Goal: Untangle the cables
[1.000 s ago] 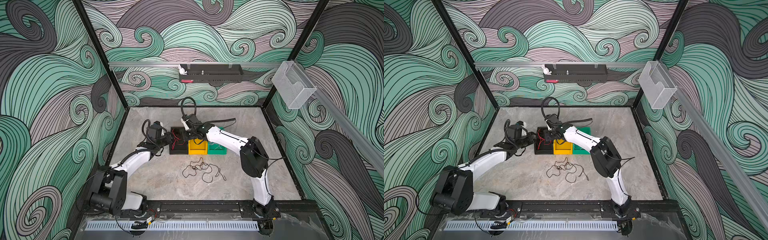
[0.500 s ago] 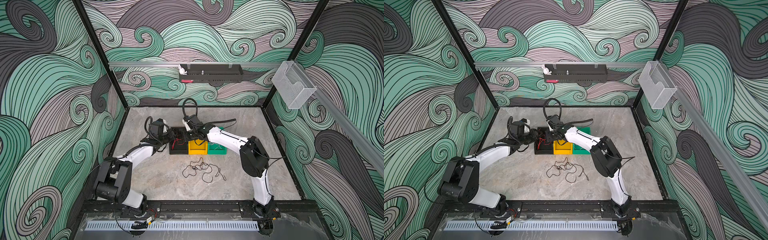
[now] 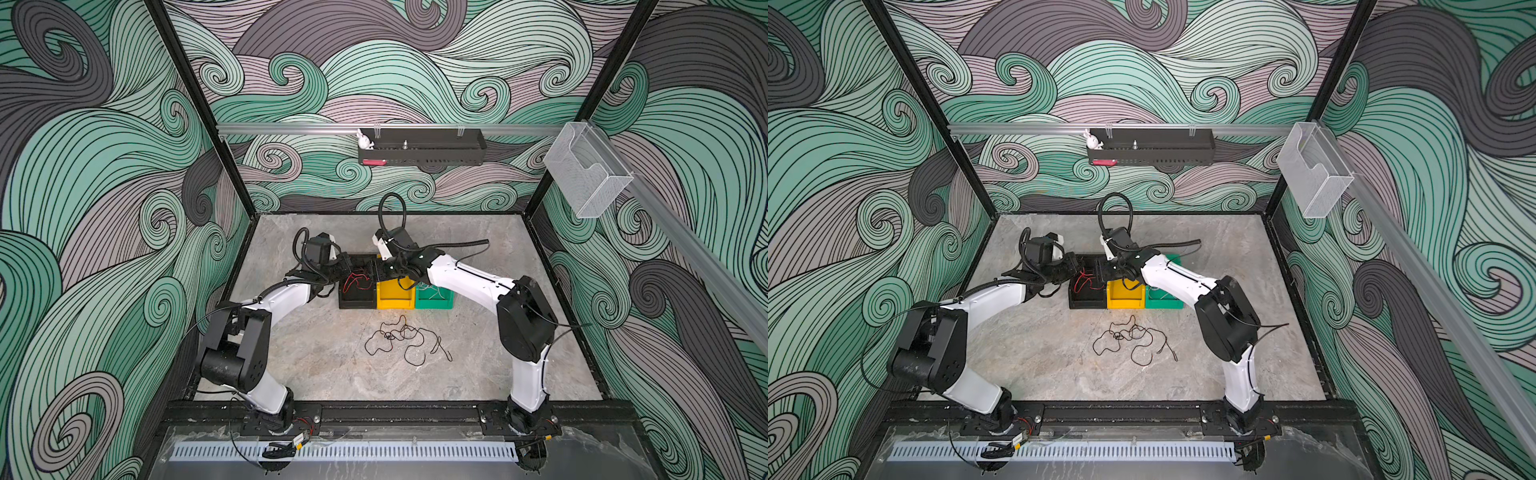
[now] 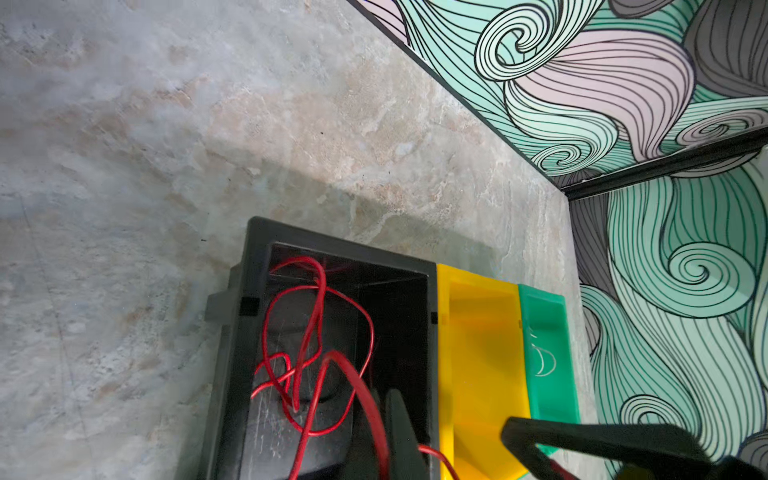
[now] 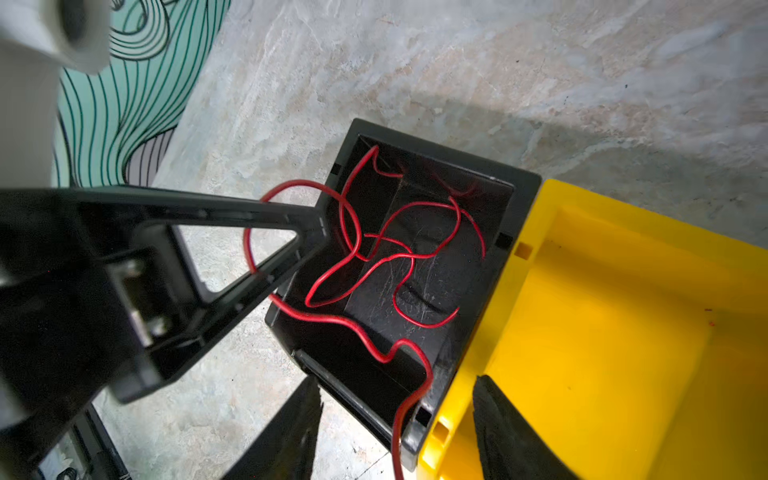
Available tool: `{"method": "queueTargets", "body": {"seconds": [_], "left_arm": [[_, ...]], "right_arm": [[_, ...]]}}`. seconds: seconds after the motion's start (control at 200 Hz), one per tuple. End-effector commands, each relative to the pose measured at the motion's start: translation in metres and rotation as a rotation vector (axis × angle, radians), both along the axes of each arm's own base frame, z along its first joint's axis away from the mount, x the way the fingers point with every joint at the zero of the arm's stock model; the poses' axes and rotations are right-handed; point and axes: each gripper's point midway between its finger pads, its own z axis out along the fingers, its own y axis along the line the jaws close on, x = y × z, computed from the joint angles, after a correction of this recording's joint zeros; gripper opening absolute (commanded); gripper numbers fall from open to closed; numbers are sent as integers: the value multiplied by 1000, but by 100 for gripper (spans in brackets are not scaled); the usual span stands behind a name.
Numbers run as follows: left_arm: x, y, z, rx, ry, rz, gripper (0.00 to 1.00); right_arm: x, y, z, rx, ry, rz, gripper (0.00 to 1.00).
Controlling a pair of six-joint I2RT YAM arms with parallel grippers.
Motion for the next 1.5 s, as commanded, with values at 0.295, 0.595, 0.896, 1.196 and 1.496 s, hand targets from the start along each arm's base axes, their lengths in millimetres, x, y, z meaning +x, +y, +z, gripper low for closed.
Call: {"method": "queueTargets", "body": {"seconds": [0.295, 0.595, 0.896, 1.196, 1.496], "left_arm": [[8, 4, -4, 129, -12, -10, 0], [8, 5, -9, 135, -4, -2, 0], [13, 3, -13, 150, -3, 7, 0], [13, 5, -11, 166, -8, 13, 0], [14, 0, -16, 404, -11, -28, 0]], "right_arm": [[-1, -22, 26, 153, 16, -28, 58], [-11, -2, -3, 173, 114, -16, 52], [-14, 11, -20, 175, 139, -6, 38], [-15, 8, -14, 153, 116, -6, 30], [-15, -17, -10, 104, 82, -38, 38]]}}
